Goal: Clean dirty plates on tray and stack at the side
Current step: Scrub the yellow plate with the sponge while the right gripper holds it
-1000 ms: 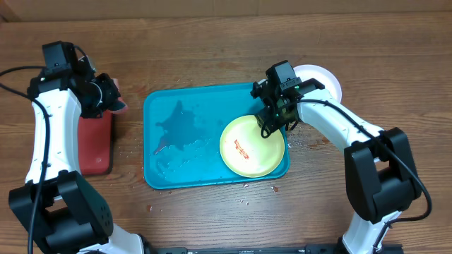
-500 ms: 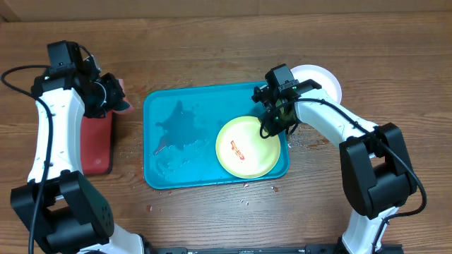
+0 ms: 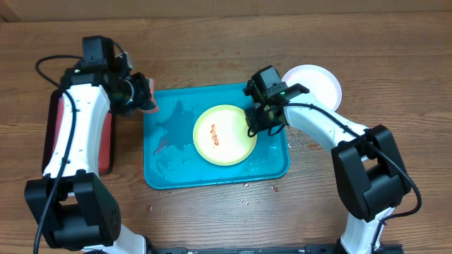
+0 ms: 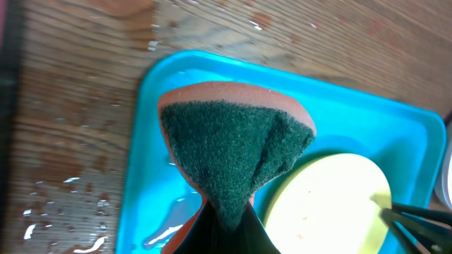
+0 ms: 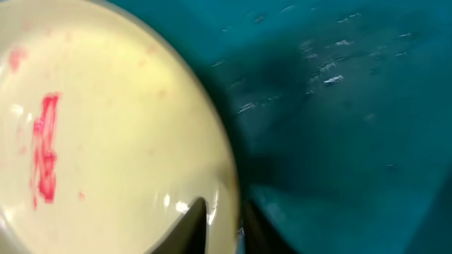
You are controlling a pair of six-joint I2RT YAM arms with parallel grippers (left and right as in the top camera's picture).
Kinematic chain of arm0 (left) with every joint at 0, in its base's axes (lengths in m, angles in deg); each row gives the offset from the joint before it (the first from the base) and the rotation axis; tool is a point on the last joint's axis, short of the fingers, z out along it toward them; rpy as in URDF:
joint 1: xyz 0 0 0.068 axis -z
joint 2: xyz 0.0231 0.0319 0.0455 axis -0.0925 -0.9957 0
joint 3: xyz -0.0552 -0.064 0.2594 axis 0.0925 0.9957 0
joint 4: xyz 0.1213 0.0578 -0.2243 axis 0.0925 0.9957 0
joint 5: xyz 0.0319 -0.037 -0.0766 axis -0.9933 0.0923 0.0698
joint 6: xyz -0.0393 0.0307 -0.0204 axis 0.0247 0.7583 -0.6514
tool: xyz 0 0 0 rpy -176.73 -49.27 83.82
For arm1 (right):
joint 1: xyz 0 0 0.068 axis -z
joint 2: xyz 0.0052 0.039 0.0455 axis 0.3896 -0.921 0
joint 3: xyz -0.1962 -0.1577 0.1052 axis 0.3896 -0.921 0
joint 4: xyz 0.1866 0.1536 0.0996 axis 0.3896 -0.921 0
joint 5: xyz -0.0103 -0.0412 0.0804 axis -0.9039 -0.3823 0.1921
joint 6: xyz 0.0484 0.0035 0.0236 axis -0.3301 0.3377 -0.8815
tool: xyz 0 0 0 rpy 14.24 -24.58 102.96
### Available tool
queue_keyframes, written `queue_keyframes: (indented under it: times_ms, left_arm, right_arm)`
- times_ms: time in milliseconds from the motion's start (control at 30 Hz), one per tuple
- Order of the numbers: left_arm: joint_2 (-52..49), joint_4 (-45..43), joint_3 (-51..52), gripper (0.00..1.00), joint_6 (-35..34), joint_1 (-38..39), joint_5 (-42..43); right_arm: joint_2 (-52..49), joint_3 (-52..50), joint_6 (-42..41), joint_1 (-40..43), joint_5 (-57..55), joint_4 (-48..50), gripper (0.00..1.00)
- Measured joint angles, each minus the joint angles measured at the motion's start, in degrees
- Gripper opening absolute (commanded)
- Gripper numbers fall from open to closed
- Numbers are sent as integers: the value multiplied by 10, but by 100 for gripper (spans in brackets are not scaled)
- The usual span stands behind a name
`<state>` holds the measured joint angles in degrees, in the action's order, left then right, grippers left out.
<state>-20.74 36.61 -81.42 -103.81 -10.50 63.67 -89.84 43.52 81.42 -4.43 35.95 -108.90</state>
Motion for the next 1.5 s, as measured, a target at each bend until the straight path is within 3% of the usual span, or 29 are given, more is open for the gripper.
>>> queue_keyframes:
  times_ms: [233,333,500,1033,1500]
  left_arm:
    - [0,5,0,4,0,42,0]
    - [0,13,0,4,0,58,0]
    - [0,28,0,4,0,95,0]
    - [-54,-1,0,4,-33,236,0]
    - [-182,-22,2,4,-48,247,-8]
  right_arm:
    - [-9,0,-39,-15,3,-15,26]
    - [-22,0,-51,-15,4,-23,10]
    - [-27,4,-76,-14,12,-24,4]
    - [-34,4,-193,-15,41,19,4]
    - [-35,4,-225,-15,41,29,4]
